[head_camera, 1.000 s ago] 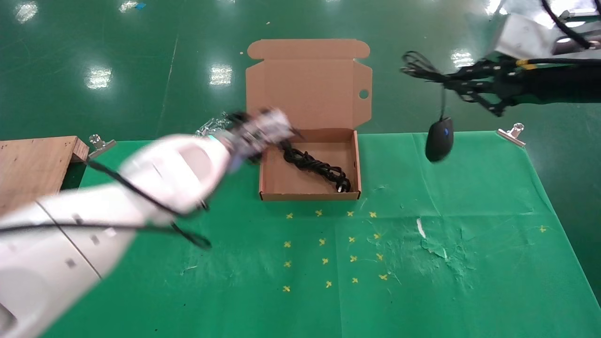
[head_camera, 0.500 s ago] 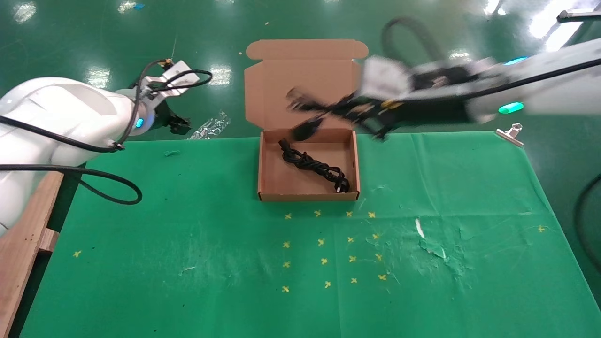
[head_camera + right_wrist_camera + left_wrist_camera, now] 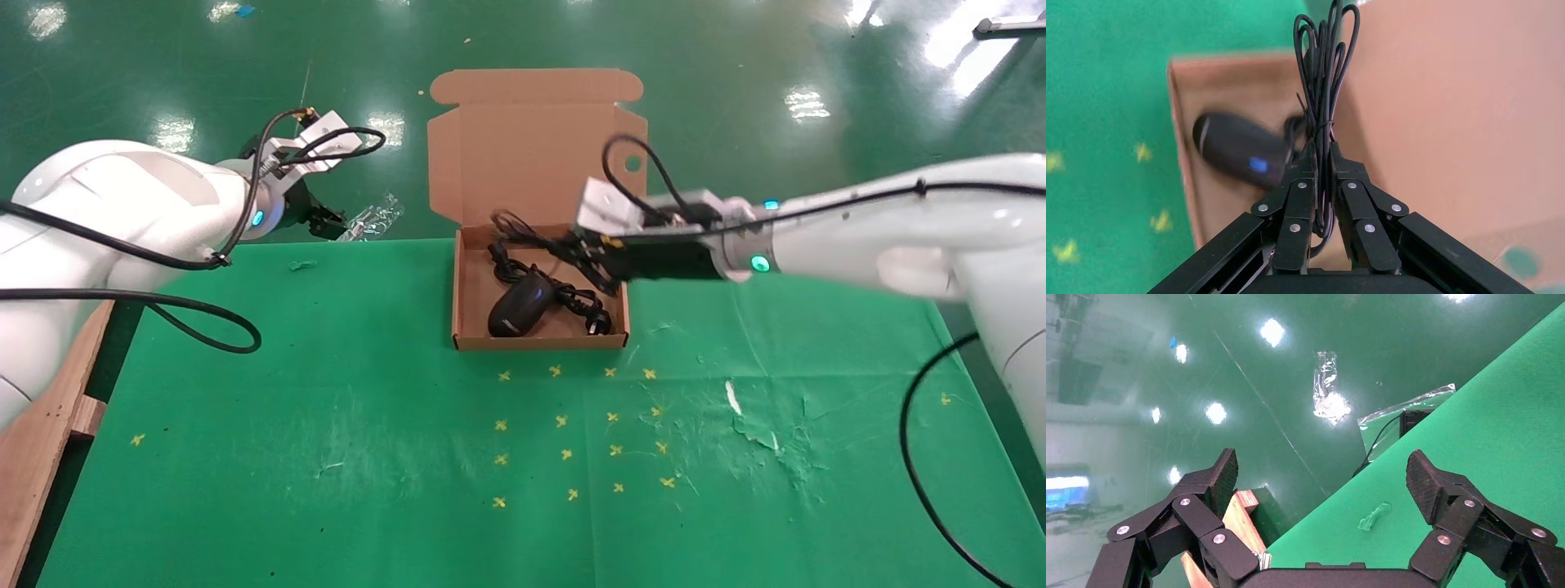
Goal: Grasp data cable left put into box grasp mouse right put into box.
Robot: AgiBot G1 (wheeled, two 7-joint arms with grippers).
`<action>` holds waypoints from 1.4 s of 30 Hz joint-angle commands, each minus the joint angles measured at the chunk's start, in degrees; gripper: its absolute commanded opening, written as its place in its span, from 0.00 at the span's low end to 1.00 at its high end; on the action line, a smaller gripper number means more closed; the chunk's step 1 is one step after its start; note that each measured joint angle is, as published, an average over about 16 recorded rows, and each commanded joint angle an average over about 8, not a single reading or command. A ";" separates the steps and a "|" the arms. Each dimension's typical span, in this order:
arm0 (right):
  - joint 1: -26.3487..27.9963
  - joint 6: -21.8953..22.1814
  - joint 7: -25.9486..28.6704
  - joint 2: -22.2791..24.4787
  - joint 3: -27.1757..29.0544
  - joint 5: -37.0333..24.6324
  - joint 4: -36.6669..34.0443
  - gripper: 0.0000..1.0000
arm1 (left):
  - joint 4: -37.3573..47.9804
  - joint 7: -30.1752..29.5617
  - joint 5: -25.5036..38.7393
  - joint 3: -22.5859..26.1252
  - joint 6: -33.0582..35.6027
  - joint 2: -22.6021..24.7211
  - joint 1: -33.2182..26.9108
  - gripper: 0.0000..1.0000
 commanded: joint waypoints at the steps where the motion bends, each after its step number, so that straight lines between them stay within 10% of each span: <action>1: -0.27 1.08 -1.98 -0.56 0.53 0.73 -3.12 0.81 | 0.06 0.02 -0.04 -0.01 0.00 -0.03 -0.03 1.00; 3: -0.29 1.43 -2.52 -0.87 0.55 0.84 -4.00 1.00 | 0.10 0.02 -0.07 -0.04 0.02 -0.07 -0.05 1.00; 23: -0.85 0.26 -1.12 0.60 0.87 1.64 -1.39 1.00 | 0.04 0.05 -0.07 0.01 -0.04 0.03 0.00 1.00; 42: -10.59 -7.94 7.51 11.97 6.20 16.47 14.68 1.00 | 0.05 0.05 -0.08 0.01 -0.04 0.02 -0.01 1.00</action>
